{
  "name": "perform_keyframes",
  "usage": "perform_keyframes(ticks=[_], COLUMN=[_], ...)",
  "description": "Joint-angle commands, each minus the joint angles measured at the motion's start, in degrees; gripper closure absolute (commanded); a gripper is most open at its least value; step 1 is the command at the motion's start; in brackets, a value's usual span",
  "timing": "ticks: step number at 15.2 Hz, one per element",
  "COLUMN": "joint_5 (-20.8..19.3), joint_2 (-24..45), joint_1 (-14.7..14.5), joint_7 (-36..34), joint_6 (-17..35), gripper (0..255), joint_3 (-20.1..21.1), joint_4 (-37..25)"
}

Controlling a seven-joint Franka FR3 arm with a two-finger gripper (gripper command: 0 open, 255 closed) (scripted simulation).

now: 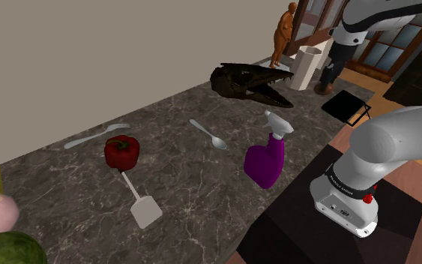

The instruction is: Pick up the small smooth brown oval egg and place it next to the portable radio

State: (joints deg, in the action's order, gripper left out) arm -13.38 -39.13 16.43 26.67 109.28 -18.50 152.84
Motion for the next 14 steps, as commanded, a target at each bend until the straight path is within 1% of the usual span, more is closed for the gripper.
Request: perform_keyframes(ticks=[1,14], joint_5=[-0.30,-1.93], joint_2=[0.58,6.64], joint_1=[0.10,0.25], joint_7=[0.02,-0.15], joint_6=[1.82,14.39], gripper=[255,255], joint_3=[-0.40,-2.85], joint_4=[1.20,7.75])
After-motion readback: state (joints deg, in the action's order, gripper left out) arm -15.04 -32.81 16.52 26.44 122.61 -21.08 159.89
